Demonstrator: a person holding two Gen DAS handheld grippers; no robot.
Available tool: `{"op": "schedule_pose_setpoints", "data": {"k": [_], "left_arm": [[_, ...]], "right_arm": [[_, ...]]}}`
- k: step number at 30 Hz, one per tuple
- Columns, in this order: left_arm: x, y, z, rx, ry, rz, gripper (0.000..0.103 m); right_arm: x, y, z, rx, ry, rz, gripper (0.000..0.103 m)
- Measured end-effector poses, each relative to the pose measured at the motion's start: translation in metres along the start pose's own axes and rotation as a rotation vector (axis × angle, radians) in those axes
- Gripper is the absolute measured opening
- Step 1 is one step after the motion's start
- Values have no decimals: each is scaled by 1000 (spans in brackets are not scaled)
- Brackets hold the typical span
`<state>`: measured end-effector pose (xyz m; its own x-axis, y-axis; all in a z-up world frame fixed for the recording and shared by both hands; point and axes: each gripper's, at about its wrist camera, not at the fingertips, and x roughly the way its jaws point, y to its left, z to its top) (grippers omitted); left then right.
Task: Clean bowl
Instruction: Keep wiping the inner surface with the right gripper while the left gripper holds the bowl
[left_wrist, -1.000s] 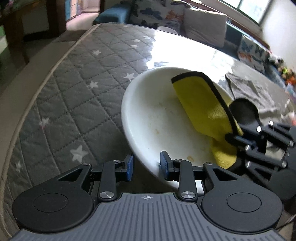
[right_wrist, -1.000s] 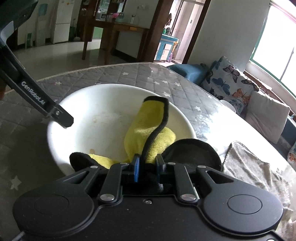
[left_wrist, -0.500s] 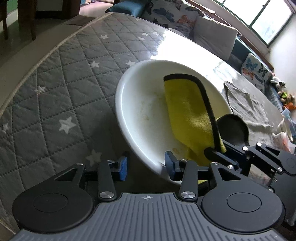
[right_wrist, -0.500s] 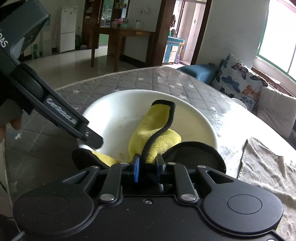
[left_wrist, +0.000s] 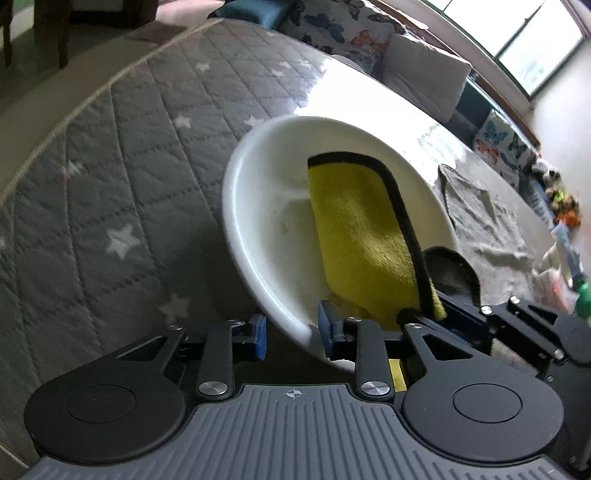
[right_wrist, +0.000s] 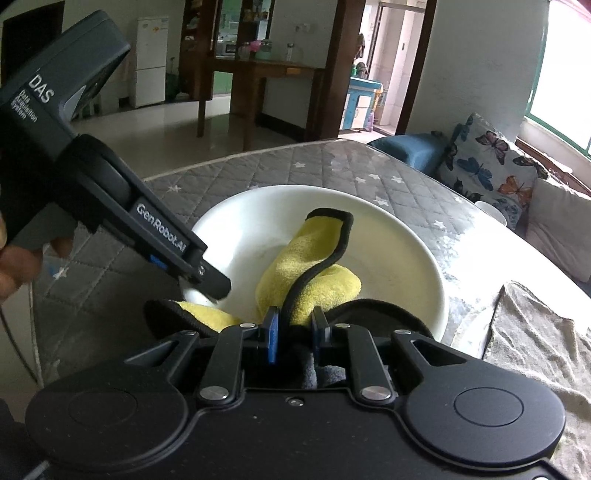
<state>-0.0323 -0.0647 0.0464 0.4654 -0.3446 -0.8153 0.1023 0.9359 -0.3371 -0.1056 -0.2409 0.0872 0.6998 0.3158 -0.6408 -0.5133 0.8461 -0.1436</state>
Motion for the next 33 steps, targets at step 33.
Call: {"op": "schedule_pose_setpoints", "data": {"k": [33], "left_arm": [[5, 2, 28, 315, 34, 118, 35]], "right_arm": [[32, -35, -8, -20, 30, -120, 19]]}}
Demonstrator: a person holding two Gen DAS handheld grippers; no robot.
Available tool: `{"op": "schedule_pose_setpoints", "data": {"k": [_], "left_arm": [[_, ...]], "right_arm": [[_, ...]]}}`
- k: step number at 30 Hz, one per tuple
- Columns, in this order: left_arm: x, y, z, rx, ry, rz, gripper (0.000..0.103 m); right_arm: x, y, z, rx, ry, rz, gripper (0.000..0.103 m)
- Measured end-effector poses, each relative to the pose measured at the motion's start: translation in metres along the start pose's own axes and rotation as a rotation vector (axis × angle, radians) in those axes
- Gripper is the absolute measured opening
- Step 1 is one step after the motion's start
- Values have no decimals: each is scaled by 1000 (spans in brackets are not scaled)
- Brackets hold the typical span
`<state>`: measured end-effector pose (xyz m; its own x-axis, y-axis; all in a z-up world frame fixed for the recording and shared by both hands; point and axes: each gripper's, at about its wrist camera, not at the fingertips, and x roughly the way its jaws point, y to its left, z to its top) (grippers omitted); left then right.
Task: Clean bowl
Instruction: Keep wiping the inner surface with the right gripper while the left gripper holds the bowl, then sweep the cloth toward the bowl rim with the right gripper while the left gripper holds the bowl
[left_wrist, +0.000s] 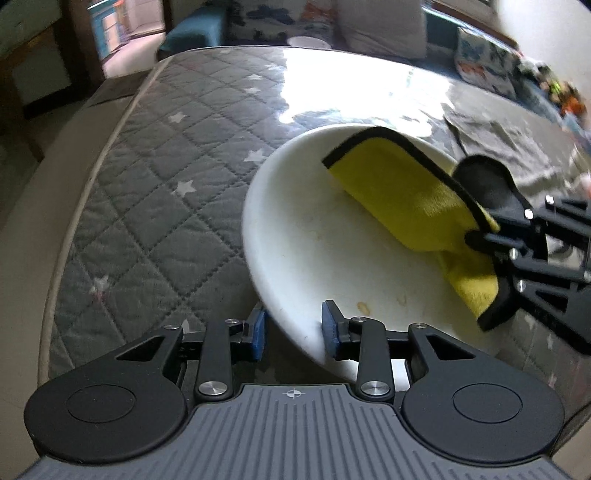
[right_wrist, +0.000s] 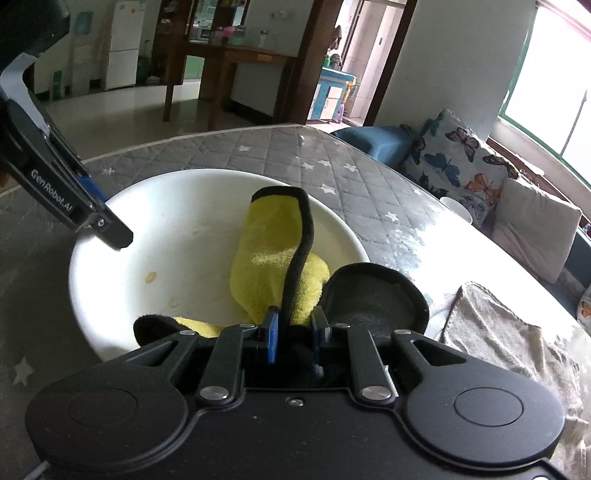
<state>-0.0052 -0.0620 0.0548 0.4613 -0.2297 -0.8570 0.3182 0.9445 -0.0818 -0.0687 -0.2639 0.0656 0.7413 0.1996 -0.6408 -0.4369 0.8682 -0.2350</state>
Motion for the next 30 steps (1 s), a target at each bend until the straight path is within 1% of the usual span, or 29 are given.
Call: {"op": "schedule_pose_setpoints", "data": {"k": [5, 12, 19, 21, 24, 28, 30], "left_arm": [[-6, 6, -9, -141, -7, -27, 35], [-9, 5, -22, -245, -18, -56, 36], [-9, 2, -29, -299, -18, -60, 40], [-8, 0, -31, -310, -20, -60, 41], [-7, -2, -32, -322, -19, -63, 41], [-7, -6, -34, -317, -33, -53, 41], [-7, -8, -33, -298, -33, -63, 38]], "right_arm": [[-4, 5, -1, 9, 2, 15, 19], [-12, 18, -1, 11, 3, 44, 19], [-20, 22, 0, 30, -2, 79, 19], [-22, 25, 0, 41, -4, 101, 19], [-24, 29, 2, 30, -8, 110, 19], [-30, 33, 5, 32, -15, 145, 19], [-31, 33, 7, 24, -15, 152, 19]]}}
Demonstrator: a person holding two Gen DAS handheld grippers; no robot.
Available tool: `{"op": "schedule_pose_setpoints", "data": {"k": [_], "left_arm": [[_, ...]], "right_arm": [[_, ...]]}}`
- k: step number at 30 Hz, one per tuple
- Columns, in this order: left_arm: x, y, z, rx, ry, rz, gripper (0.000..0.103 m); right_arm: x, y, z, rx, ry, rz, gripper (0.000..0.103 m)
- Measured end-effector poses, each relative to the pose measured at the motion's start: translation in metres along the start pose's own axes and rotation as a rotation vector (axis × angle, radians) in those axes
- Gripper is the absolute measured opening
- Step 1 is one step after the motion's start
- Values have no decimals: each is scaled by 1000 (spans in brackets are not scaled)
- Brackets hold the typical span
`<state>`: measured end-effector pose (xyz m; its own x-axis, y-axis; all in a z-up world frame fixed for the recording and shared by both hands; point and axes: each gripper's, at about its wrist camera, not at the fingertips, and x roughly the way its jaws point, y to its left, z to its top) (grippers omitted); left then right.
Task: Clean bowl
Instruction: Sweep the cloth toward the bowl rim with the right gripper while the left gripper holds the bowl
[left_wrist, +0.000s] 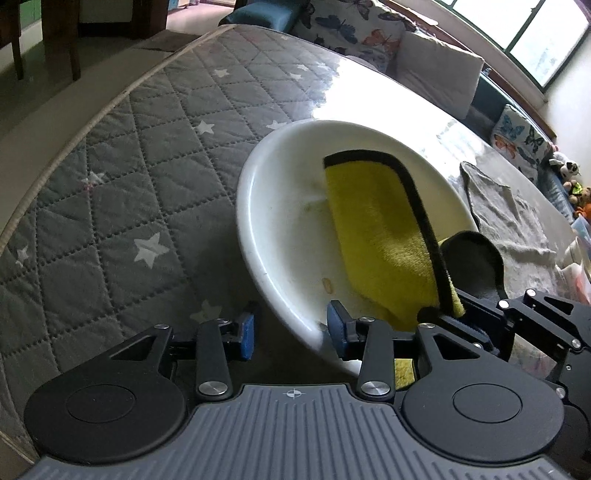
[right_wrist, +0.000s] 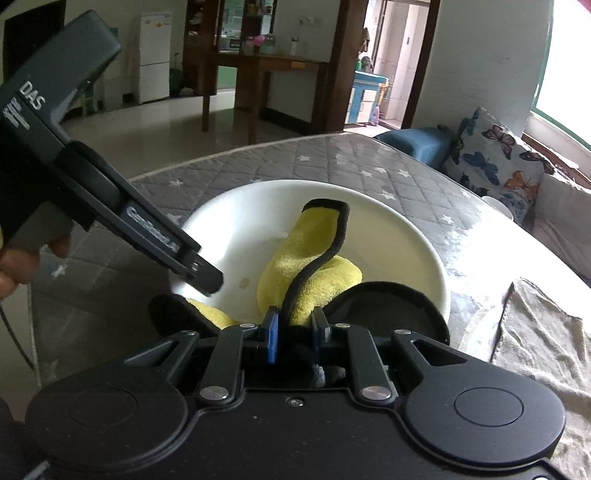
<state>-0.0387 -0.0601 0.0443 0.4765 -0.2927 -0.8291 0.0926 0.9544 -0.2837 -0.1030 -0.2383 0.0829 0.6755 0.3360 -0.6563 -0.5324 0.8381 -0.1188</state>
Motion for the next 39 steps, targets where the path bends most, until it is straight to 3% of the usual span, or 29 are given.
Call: {"op": "schedule_pose_setpoints", "data": {"k": [1, 10, 26, 39], "left_arm": [[1, -1, 0, 15, 6, -12, 33], [2, -7, 5, 106, 23, -24, 34], [6, -16, 28, 361, 52, 4, 35], [18, -13, 45, 404, 54, 31, 35]], "right_arm": [[0, 0, 0, -5, 2, -2, 19], [10, -9, -3, -5, 18, -46, 19], [33, -30, 0, 25, 14, -123, 19], [60, -35, 18, 35, -3, -116, 19]]}}
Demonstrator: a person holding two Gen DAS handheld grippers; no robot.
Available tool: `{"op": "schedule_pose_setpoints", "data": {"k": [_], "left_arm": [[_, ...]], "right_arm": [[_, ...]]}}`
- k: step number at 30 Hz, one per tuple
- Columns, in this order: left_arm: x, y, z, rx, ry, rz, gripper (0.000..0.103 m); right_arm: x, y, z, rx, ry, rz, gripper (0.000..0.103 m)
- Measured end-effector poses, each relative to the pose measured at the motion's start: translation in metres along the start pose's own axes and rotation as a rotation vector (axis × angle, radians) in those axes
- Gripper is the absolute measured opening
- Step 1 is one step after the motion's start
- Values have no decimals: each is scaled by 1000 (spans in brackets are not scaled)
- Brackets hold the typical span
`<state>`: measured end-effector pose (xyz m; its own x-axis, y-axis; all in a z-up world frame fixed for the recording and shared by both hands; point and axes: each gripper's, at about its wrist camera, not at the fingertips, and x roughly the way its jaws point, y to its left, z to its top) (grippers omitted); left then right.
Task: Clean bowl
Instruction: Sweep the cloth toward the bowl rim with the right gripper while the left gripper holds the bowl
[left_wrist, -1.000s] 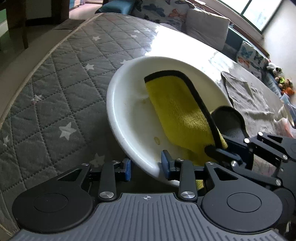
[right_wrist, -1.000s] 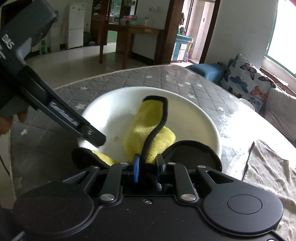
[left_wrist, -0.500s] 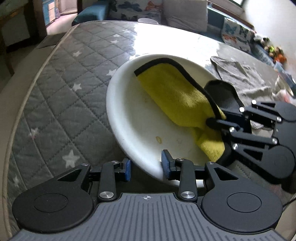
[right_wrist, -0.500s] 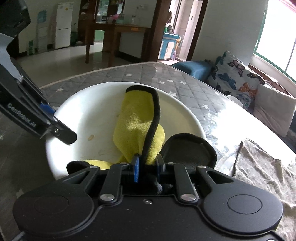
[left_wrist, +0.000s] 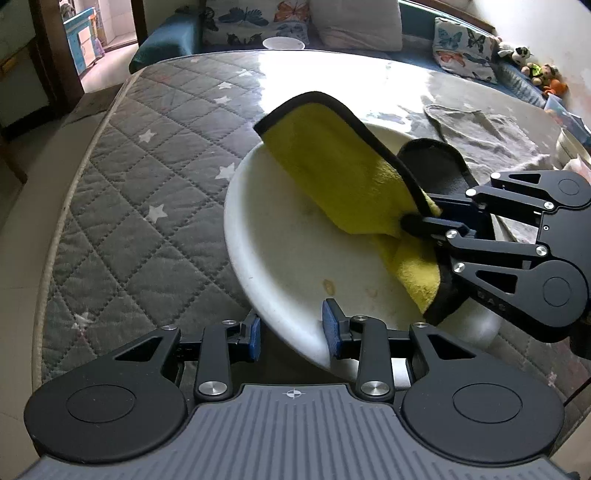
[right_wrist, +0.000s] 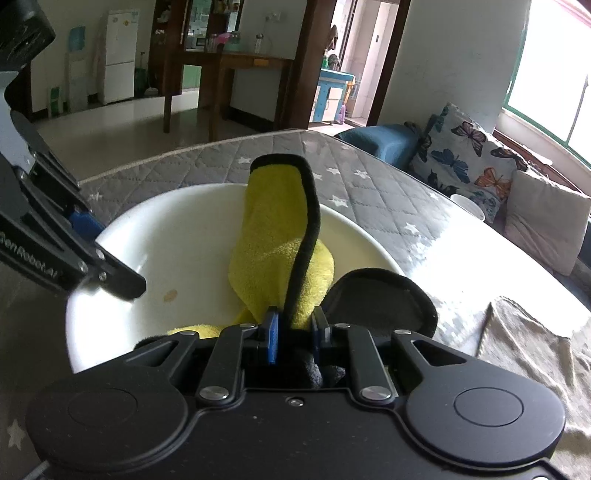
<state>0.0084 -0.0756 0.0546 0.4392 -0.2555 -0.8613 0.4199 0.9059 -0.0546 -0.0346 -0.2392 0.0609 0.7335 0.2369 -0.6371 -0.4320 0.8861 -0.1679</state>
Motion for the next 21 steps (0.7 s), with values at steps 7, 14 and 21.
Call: {"op": "schedule_pose_setpoints", "data": {"k": [7, 14, 21], "left_arm": [[7, 5, 3, -19, 9, -8, 36], [8, 5, 1, -56, -3, 0, 37], [8, 4, -2, -95, -12, -2, 38]], "right_arm": [[9, 7, 7, 14, -9, 38, 19], [1, 8, 5, 29, -3, 70, 19], [-16, 18, -2, 1, 14, 84, 19]]}}
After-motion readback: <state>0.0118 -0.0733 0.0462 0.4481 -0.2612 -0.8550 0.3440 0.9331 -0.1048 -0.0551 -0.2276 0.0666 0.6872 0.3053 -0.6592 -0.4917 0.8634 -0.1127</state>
